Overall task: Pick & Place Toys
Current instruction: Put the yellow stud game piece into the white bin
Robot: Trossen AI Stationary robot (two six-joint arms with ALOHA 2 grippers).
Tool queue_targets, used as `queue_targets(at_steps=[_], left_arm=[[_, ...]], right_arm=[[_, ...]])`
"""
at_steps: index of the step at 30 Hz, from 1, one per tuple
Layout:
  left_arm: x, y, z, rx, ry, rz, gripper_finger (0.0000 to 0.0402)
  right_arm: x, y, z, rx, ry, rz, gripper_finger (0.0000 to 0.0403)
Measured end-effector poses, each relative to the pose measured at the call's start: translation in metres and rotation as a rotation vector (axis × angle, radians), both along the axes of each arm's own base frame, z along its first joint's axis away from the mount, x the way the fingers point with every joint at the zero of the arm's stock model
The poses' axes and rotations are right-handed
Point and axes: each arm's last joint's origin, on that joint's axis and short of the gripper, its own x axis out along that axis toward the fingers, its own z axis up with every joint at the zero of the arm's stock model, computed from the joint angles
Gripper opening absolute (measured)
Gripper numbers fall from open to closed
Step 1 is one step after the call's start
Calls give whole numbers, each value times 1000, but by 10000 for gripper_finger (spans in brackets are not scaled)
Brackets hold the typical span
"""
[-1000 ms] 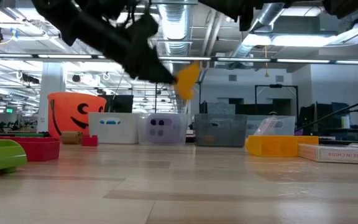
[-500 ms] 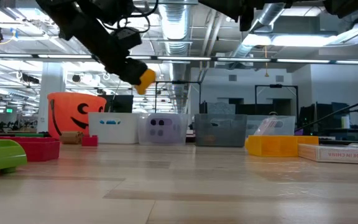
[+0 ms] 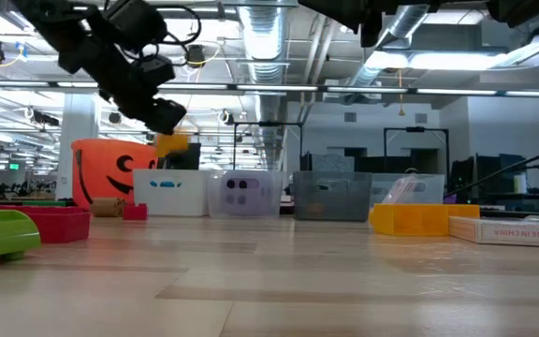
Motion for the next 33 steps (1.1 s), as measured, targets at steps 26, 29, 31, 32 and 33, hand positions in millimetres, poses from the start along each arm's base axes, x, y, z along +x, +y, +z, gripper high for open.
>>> queue_targets(at_steps=[26,29,31,32,33], left_arm=[[48,-96,-1,-325,-405,-1299,258],[59,-111,-17,-278,-377,-1278,273],[65,-117,-28,-255,-381,-1268,285],[68,-120,-34,-257,-380,-1257,290],[71,-122,-40,-257,-383,-1238,296]], right_arm=[[0,2,-7,0,69,7,224],[-2,5,-12,44,114,16,224],[-3,8,-16,72,144,24,224],[-4,9,-18,77,158,29,224],[-5,11,-19,81,171,34,224]])
